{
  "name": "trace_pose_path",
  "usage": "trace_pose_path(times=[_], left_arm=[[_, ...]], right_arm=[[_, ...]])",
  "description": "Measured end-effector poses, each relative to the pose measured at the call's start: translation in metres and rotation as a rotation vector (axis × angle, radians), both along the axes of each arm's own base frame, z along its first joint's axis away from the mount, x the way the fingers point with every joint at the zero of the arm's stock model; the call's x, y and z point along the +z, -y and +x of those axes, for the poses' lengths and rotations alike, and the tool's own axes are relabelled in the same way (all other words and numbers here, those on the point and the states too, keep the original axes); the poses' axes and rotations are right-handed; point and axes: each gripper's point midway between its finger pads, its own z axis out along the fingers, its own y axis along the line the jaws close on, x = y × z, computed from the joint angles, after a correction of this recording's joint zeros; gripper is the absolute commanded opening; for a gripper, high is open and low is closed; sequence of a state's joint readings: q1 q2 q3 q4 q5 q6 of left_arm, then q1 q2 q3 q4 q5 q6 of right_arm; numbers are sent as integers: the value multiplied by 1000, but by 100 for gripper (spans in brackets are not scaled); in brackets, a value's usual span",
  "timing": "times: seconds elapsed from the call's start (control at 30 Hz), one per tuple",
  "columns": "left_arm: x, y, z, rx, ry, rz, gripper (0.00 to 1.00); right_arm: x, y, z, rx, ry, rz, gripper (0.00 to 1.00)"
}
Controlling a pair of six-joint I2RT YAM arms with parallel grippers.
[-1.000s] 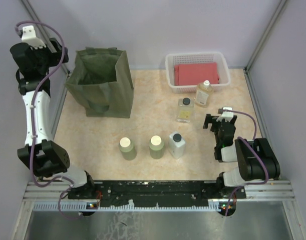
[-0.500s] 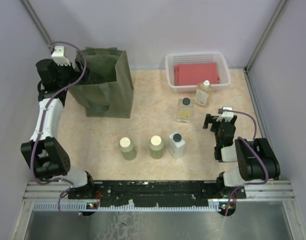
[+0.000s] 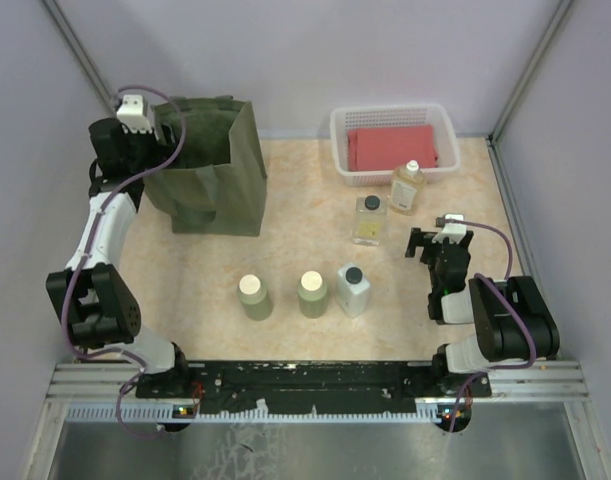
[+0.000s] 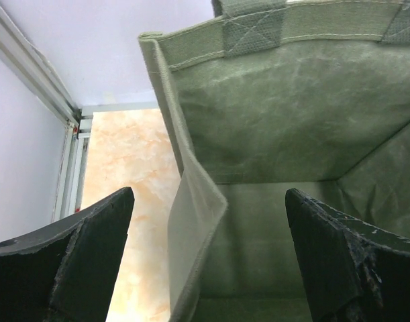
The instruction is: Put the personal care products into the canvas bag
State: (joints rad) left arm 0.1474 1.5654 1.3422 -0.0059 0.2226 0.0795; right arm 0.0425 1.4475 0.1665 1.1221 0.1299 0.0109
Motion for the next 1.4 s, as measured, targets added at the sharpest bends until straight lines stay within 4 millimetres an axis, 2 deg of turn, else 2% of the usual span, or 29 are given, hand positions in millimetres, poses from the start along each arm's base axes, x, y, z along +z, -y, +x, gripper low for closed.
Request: trace_pose_path(times=[0.13,0.2,0.3,0.53,0.63,0.77,0.83,1.0,1.1,1.17,1.3,1.4], left_arm=[[2,12,2,-12,8,19,100],[4,24,2,-35,14,27,100],[18,48,-2,-82,45,40,100],[98,88,-2,-165,228,92,100],[107,97,-2,-182,251,113,100],[87,108,6,-208,210,121,100],[68,112,13,-220,166,126,100],[1,126,26,-242,0,148,100],[-23,137,26,-268,-88,153,100],[-30,143,31,-286,-132,156,100],[-29,154,41,-331,-178,157,100],[-30,161,42,-371,-212,161,100]], right_arm=[[0,0,0,0,0,0,99],[0,0,0,0,0,0,99],[0,0,0,0,0,0,99],[0,0,0,0,0,0,99],[0,0,0,0,0,0,99],[0,0,0,0,0,0,99],[0,0,0,0,0,0,99],[0,0,0,0,0,0,99],[0,0,0,0,0,0,99],[0,0,0,0,0,0,99],[0,0,0,0,0,0,99],[0,0,0,0,0,0,99]])
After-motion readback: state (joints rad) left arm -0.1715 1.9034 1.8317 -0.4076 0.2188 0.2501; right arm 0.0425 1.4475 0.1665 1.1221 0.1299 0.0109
